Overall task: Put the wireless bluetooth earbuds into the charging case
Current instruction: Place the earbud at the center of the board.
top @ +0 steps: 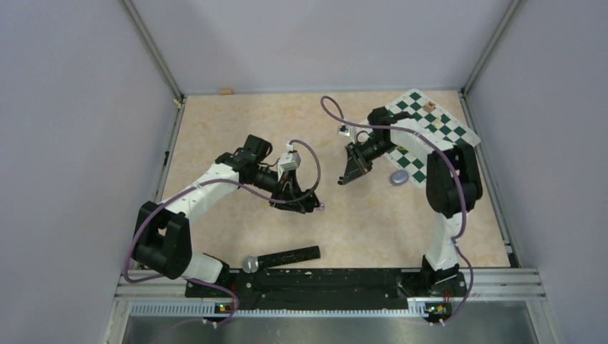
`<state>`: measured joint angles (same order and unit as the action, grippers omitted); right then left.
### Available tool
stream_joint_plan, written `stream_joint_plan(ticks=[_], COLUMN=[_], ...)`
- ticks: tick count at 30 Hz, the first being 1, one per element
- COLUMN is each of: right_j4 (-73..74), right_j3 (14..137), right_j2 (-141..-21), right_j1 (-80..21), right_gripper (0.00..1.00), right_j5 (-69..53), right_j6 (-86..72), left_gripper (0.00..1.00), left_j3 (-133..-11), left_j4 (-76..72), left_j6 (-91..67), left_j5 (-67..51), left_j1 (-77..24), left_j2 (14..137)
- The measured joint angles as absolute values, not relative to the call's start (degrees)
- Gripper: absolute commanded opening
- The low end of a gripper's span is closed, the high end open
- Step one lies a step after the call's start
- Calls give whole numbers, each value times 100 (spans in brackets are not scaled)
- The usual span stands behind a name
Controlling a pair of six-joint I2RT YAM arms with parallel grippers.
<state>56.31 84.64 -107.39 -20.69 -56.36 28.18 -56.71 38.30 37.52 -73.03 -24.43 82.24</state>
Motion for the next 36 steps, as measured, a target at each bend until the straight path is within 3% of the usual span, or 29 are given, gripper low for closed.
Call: stream_joint_plan(ticks=[7,16,36], right_j4=[5983,5194,4298], right_j3=[8506,8211,7905], right_j2=[-12230,-12099,-11603], right_j1=[-1761,-1763,-1678], right_gripper=[13,23,20], right_j5=[-5358,-4462,-3868], right_j6=[2716,1855,1022], left_gripper=[0,0,0], left_j3=[-5671,-5671,-5671], left_j4=[3835,3835,3820], left_j6=[3752,3750,3739], left_j5=[-7310,-7303,-7260], left_j1=[-2443,-2443,-2443], left_j2=[8224,8224,8224])
